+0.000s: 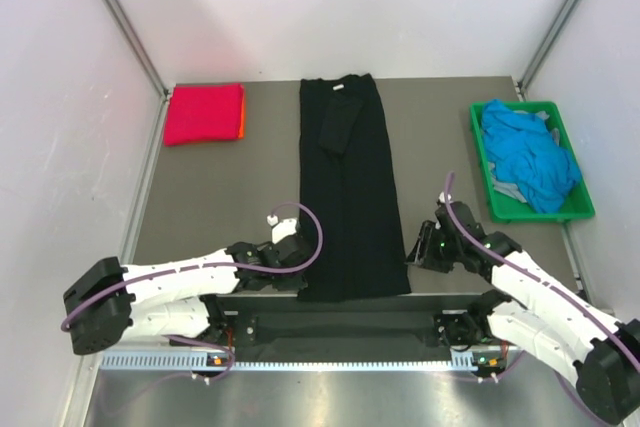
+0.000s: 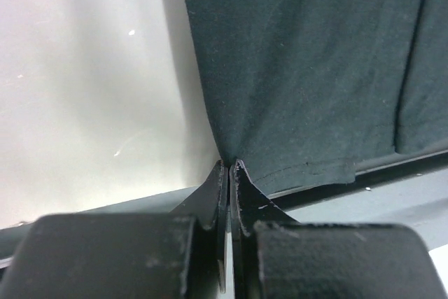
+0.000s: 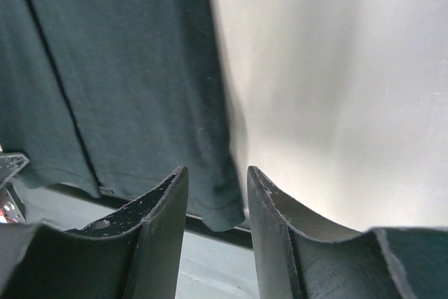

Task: Fold and stack the t-shirts
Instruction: Fold the tshirt

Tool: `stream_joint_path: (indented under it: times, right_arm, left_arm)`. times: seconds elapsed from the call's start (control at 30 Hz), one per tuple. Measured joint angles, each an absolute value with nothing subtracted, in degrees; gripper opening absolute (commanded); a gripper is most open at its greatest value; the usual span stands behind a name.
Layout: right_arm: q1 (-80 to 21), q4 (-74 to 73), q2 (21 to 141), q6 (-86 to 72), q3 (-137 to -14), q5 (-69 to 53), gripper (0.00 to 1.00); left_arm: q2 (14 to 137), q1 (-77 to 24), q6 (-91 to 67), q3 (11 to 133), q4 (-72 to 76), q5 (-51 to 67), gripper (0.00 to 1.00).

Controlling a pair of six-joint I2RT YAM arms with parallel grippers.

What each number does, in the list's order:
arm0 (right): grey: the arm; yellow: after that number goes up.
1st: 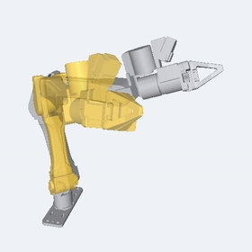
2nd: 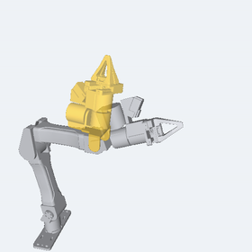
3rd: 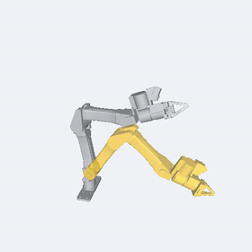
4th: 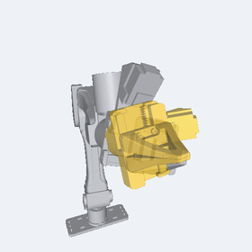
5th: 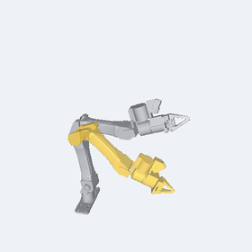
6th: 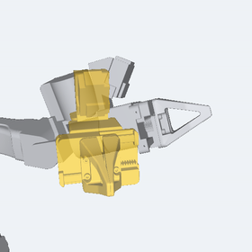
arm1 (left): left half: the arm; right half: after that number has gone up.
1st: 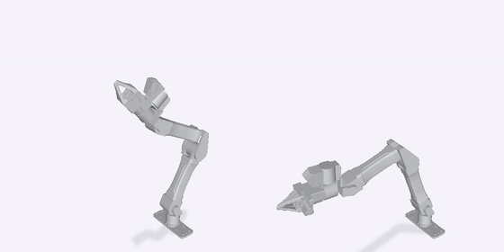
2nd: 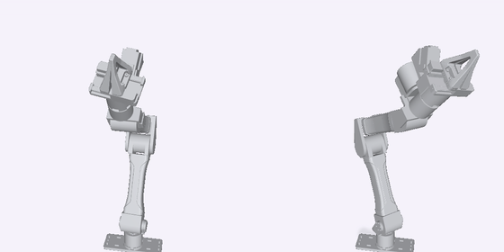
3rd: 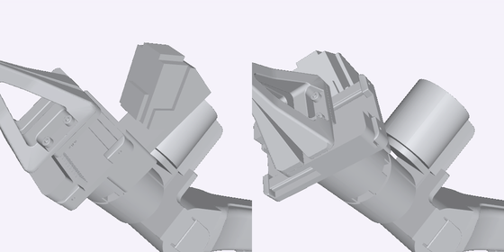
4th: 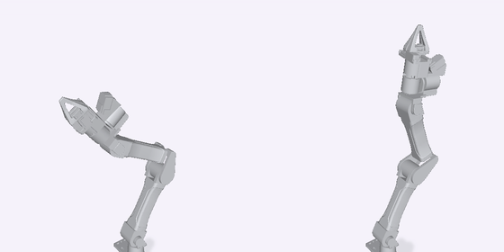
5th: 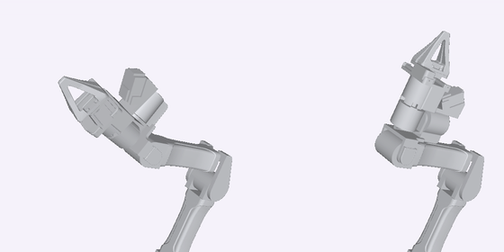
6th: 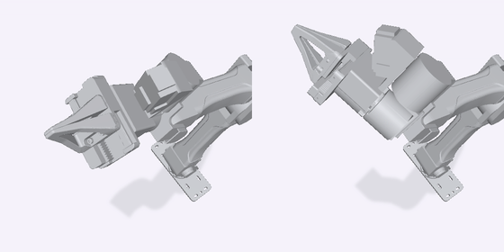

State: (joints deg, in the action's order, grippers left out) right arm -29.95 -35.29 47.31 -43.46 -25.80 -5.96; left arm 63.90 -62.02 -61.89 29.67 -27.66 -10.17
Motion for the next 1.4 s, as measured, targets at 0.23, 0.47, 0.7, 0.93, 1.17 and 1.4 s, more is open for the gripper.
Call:
stream_joint_path:
  times: [0.23, 0.47, 0.7, 0.93, 1.17, 1.4]
  right_arm:
    - [-31.9, -32.9, 47.4, -44.7, -22.7, -6.6, 0.37]
    - [-34.6, -30.9, 48.1, -46.6, -20.6, -6.8, 0.33]
    - [-34.9, -29.4, 48.0, -47.7, -18.7, -6.6, 0.33]
    - [-35.6, -28.8, 45.0, -48.8, -17.2, -7.0, 0.35]
    - [-35.6, -29.2, 42.7, -49.3, -16.5, -7.1, 0.35]
    - [-35.7, -30.5, 41.2, -49.3, -16.5, -7.2, 0.35]
  left_arm:
    - [62.5, -62.0, -62.2, 29.6, -29.3, -10.5, 0.23]
    - [59.6, -62.0, -59.3, 33.7, -30.8, -9.9, 0.23]
    - [62.4, -62.0, -58.3, 35.5, -19.7, -5.5, 0.29]
    - [75.1, -63.3, -58.4, 37.0, -10.0, -1.8, 0.29]
    - [83.2, -65.0, -58.4, 42.2, -6.7, -0.9, 0.28]
    - [87.2, -67.3, -59.1, 43.9, -6.4, -1.1, 0.28]
